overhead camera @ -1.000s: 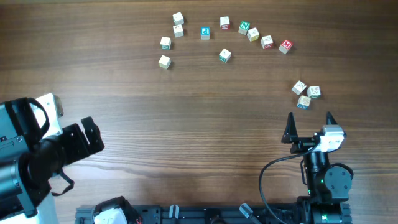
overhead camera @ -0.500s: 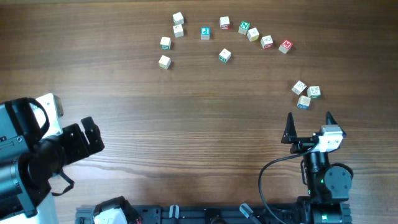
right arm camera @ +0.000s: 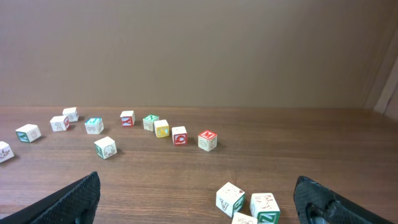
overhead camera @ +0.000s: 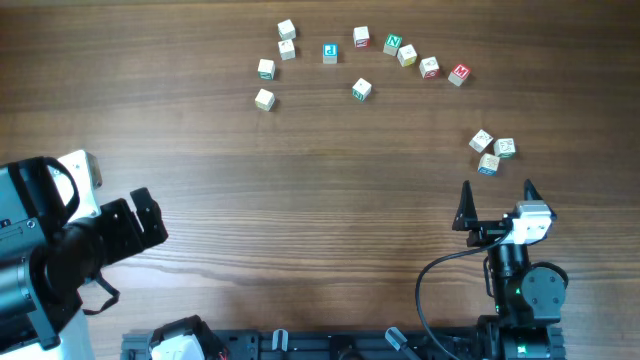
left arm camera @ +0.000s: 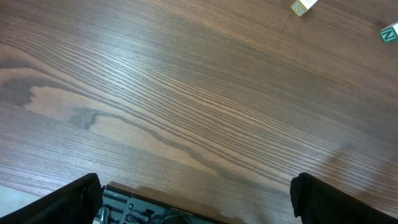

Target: Form a circle

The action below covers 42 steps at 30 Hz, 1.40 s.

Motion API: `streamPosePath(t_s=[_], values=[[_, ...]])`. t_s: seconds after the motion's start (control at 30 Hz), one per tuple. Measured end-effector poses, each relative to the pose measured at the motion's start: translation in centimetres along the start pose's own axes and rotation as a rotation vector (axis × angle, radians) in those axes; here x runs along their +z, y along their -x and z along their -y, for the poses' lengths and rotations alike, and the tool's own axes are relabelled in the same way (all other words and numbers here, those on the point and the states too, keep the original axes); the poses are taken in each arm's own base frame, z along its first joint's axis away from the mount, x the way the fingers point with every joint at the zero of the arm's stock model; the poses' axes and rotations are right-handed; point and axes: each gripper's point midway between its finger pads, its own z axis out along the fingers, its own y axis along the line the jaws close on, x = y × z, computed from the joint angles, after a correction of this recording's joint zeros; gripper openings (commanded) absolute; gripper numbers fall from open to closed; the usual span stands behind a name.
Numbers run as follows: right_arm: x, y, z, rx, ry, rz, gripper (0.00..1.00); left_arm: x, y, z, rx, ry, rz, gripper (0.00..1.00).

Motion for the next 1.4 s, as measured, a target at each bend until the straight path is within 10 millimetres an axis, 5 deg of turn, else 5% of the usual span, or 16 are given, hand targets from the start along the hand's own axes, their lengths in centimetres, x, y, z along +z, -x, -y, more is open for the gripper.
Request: streamPosePath(t_s=[0.47,0.73,1.13,1.4], values=[[0.0,0.0,0.0,0.0,0.0,0.0,1.0,-0.7,-0.3,0.0,0.002,-0.003,0.031,1.0],[0.0,-0.1,0.0,0.0,0.0,-0.003,1.0,-2.1,1.4,2.9,0.13,-0.125,0.379,1.0],[0.0,-0.1,-0.1,0.0,0.003,-0.003,1.0,6.4,1.2,7.2,0.259,-0.329,0.753,1.0],[0.0,-0.1,-0.1,0.0,0.003,-0.003,1.0,10.8,-0.1,7.2,0.294,-0.344,0.909,1.0]])
